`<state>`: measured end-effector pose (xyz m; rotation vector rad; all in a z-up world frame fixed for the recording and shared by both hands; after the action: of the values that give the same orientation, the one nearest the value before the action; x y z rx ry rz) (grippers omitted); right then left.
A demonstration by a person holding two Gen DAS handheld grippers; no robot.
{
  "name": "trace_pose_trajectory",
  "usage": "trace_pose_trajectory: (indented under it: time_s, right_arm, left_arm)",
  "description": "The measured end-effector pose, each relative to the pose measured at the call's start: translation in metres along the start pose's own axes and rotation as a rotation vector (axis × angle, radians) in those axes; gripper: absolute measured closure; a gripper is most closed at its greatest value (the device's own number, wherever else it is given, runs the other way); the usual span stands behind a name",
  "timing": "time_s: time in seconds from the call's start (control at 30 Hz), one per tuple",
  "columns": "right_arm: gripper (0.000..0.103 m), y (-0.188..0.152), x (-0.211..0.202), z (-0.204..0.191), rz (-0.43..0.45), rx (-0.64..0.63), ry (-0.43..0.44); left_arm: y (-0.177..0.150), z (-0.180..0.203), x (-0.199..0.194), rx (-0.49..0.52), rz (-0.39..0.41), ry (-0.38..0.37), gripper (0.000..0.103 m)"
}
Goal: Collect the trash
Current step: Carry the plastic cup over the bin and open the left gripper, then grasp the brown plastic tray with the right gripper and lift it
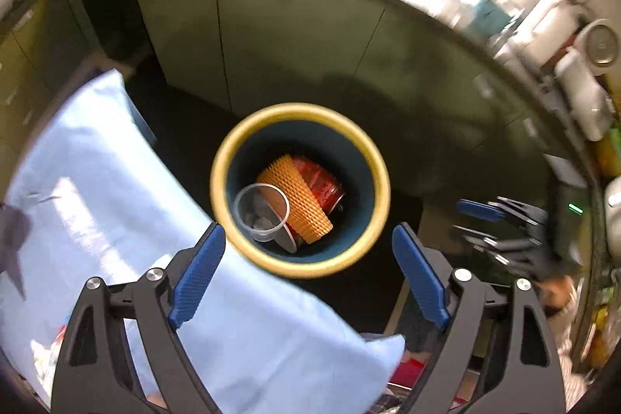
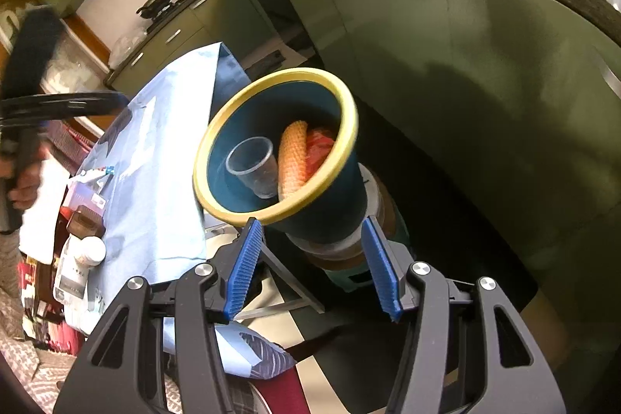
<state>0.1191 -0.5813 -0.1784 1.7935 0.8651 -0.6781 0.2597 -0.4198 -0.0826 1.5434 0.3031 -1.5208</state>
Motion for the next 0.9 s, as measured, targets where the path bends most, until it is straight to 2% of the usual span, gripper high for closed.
trace_pose_trajectory:
  time_s: [0.1, 0.2, 0.27, 0.4, 0.5, 0.6, 0.77, 0.9]
  right_arm:
    - [0.048, 0.006, 0.004, -0.025, -0.011, -0.052, 0.009]
    - [0.045, 0.014, 0.010, -0.066, -0.028, -0.136, 0.034]
    - [0.045, 0.020, 0.016, -0.099, -0.043, -0.203, 0.061]
    - [0.045, 0.026, 0.037, -0.189, -0.105, -0.372, 0.144]
    - [0.045, 0.025, 0.055, -0.262, -0.146, -0.520, 0.180]
    - [0.051, 0.017, 0.071, -0.319, -0.146, -0.637, 0.193]
    - [0.069, -0.003, 0.099, -0.366, -0.156, -0.710, 0.208]
    - [0.070, -0.013, 0.117, -0.383, -0.132, -0.746, 0.173]
  left_arm:
    - [-0.022, -0.012, -0.056, -0.013, 0.101, 0.021, 0.015]
    - [-0.063, -0.045, -0.122, -0.086, 0.208, 0.066, 0.014]
    - [-0.091, -0.064, -0.152, -0.134, 0.259, 0.072, 0.013]
    - [-0.166, -0.118, -0.202, -0.270, 0.357, 0.188, 0.012]
    - [-0.215, -0.145, -0.217, -0.350, 0.380, 0.226, 0.011]
    - [-0.263, -0.170, -0.223, -0.449, 0.394, 0.203, 0.011]
    - [-0.322, -0.202, -0.227, -0.557, 0.408, 0.219, 0.011]
    - [-0.348, -0.220, -0.225, -0.611, 0.410, 0.211, 0.011]
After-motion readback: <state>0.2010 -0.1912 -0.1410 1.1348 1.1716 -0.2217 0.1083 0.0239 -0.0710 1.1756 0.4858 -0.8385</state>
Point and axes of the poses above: each gripper's, at about its wrist camera, not at the fingertips, and x roughly the way its jaws point, z to its right, y to its top, the point moved 8 cm from there along x, roughly the way its jaws point, and after that the axes turned 4 degrees about -x, right-handed, at the moved point
